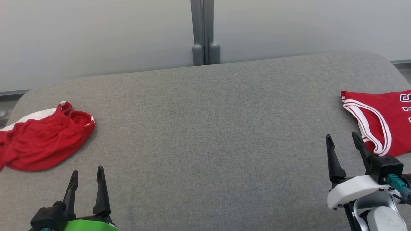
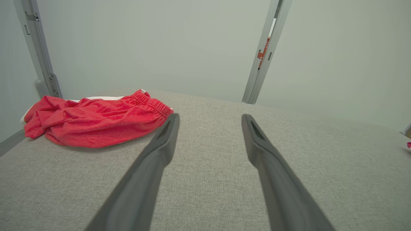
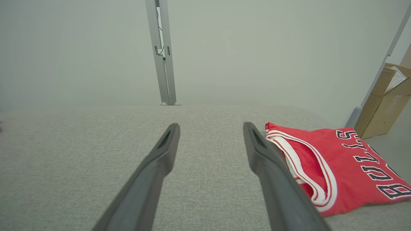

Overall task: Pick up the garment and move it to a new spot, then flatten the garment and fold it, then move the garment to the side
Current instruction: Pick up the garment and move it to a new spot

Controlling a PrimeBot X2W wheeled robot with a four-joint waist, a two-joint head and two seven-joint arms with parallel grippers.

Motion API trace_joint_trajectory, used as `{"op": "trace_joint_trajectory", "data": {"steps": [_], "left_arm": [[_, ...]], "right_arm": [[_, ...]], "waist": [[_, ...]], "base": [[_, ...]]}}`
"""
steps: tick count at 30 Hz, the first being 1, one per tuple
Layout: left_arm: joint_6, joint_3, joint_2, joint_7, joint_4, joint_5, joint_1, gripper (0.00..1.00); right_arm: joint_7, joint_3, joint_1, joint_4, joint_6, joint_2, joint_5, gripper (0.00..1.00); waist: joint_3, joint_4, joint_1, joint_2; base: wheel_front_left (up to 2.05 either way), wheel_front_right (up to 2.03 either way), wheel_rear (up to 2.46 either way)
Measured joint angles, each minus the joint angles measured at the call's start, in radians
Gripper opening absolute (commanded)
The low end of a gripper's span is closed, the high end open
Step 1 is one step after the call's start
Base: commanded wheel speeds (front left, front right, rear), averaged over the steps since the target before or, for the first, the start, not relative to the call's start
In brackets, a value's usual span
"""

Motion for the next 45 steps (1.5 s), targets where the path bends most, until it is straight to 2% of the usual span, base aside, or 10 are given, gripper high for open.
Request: {"op": "trace_joint_trajectory", "data": {"steps": [14,21,45], "left_arm": [[-0.002,-0.004,-0.003,0.000,-0.007,0.003,0.004,1.00],[-0.003,0.001,-0.004,0.000,-0.013,0.009,0.004,1.00],[-0.003,-0.022,0.017,-0.002,0.004,-0.006,0.010,1.00]], "right_arm": [[0.009,0.013,0.002,0.006,0.000,0.003,0.010,1.00],[0.013,0.017,0.005,0.010,0.000,-0.006,0.012,1.00],[-0.033,0.119,-0.029,0.101,0.000,0.019,0.054,1.00]], "waist": [[0.000,0.039,0.0000,0.0000],[0.002,0.085,0.0000,0.0000],[-0.004,0.431,0.0000,0.0000]], "base": [[0.00,0.00,0.00],[0.00,0.00,0.00],[0.00,0.00,0.00]]}}
